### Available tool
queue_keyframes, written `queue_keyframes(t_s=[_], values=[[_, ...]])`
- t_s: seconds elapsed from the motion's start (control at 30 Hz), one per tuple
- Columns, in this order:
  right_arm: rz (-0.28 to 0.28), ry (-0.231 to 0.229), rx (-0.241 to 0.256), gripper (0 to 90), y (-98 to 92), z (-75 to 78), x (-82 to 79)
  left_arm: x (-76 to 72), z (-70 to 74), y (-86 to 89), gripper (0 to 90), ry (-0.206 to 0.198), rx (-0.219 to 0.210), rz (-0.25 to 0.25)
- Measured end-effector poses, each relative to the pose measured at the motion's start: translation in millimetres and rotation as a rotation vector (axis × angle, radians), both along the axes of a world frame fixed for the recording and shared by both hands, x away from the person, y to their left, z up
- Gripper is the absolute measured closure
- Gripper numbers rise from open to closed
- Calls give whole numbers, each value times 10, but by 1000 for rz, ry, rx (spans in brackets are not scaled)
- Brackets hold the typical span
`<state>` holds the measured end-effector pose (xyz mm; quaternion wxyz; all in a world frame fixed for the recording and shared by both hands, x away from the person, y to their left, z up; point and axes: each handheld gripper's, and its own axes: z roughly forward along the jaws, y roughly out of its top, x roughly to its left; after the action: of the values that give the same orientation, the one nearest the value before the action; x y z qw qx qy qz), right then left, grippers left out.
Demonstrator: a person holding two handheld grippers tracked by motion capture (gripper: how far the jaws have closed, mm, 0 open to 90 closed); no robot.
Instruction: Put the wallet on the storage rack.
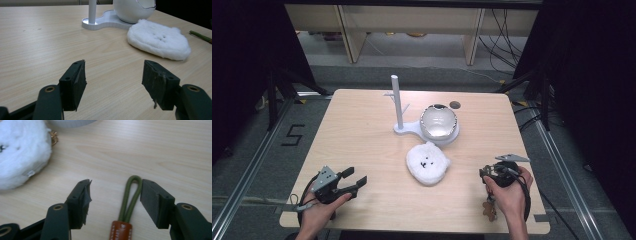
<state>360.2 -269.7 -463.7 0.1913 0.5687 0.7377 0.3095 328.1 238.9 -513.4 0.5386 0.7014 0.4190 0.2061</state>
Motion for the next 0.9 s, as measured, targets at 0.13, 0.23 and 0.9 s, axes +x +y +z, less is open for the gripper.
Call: queue_keyframes(t_s=[0.13,0.23,0.9], values=[[49,76,28,413,116,58,10,45,-10,10,347,9,13,17],[91,102,26,405,183,97,78,79,17,-11,347,9,21,18],[250,250,74,520,822,65,576,208,33,-316,345,4,44,-87]])
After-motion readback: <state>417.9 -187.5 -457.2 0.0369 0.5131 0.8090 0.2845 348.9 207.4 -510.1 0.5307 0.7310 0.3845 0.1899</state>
